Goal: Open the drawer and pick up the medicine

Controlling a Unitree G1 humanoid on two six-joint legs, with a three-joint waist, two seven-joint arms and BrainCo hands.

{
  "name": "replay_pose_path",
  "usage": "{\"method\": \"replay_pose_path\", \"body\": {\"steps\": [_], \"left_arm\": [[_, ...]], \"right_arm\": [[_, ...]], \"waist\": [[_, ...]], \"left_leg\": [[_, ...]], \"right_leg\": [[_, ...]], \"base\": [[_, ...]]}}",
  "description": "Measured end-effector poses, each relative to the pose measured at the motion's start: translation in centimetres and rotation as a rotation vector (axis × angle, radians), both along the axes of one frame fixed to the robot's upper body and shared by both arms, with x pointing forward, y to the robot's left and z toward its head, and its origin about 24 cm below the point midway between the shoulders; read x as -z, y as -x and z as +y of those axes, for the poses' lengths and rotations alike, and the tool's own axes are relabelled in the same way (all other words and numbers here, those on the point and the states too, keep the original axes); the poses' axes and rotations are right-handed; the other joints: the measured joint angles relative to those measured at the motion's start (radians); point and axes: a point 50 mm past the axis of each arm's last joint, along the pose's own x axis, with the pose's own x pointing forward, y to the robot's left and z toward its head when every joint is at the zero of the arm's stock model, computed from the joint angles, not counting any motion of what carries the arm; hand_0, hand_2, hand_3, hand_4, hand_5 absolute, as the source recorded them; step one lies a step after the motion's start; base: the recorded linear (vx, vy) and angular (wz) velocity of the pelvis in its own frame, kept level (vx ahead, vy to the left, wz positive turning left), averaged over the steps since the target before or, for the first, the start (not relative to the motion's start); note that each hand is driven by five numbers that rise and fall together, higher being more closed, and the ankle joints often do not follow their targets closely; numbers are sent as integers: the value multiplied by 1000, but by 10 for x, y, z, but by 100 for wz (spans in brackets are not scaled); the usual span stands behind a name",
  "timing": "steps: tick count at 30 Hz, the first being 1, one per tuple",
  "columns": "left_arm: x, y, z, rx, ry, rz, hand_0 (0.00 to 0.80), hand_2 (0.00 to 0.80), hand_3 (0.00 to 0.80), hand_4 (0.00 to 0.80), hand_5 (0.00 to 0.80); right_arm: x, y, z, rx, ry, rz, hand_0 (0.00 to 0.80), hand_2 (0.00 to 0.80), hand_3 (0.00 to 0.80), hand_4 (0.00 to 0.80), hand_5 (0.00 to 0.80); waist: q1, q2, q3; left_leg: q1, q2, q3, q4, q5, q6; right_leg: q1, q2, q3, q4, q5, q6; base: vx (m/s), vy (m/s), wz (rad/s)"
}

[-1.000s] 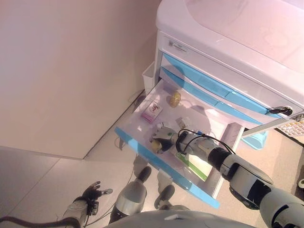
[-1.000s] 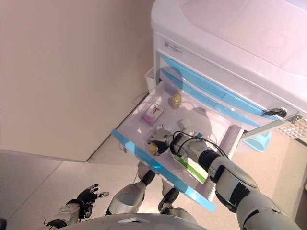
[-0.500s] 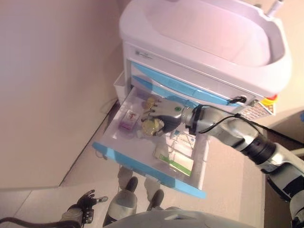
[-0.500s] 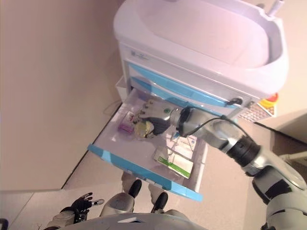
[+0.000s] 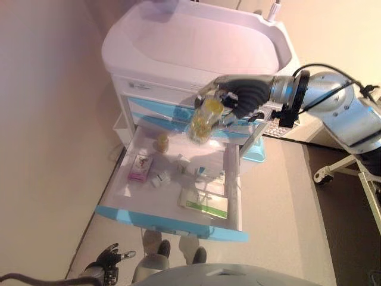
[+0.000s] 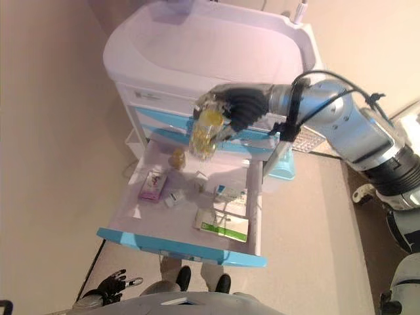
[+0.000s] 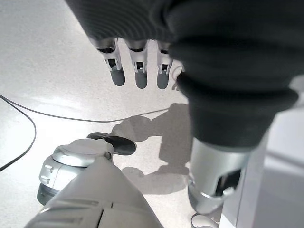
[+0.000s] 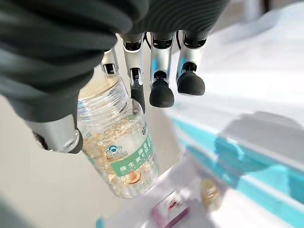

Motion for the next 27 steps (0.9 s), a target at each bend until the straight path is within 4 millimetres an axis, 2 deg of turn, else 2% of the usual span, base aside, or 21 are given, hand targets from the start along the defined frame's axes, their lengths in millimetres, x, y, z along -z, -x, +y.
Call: {"method": "replay_pose_path", "body": {"steps": [7,9,15,20,27], "left_arm": [[4,21,0,-24,6,75,0,0,0,0,0],[5,25,0,-29,7,89,0,0,0,0,0],[6,26,0,-36,11,111,0,0,0,0,0],[6,28,0,-53,17,117,0,0,0,0,0],[6,27,-2,-34,19,117,0,0,0,0,0]], "right_arm": [[-23,-36,-46,276,-66,-21,800,800,800,800,800],[-33,-45,-59,360,-74,-35,800,800,800,800,800],[-59,-60,-95,576,-153,-92,800,800,800,800,800],[-60,-68,-121,748,-158,-64,800,800,800,800,800],[-47,-74,-155,934,-164,-23,800,800,800,800,800]], "waist": [[2,1,-3],[4,3,-3],[24,9,-3],[37,12,-3],[62,20,1]], "left_leg": [[0,10,-2,0,1,2],[0,11,-4,0,9,12],[9,10,-17,0,8,12],[8,10,-27,0,8,9],[-6,4,-61,3,10,3]], "right_leg": [[2,5,-3,0,1,-1],[3,6,-3,0,1,-1],[16,6,-14,0,-1,-3],[20,5,-27,0,-1,-3],[21,0,-61,0,-3,-6]], "base": [[55,16,1],[58,17,3],[52,10,5],[36,-1,7],[12,-2,13]]}}
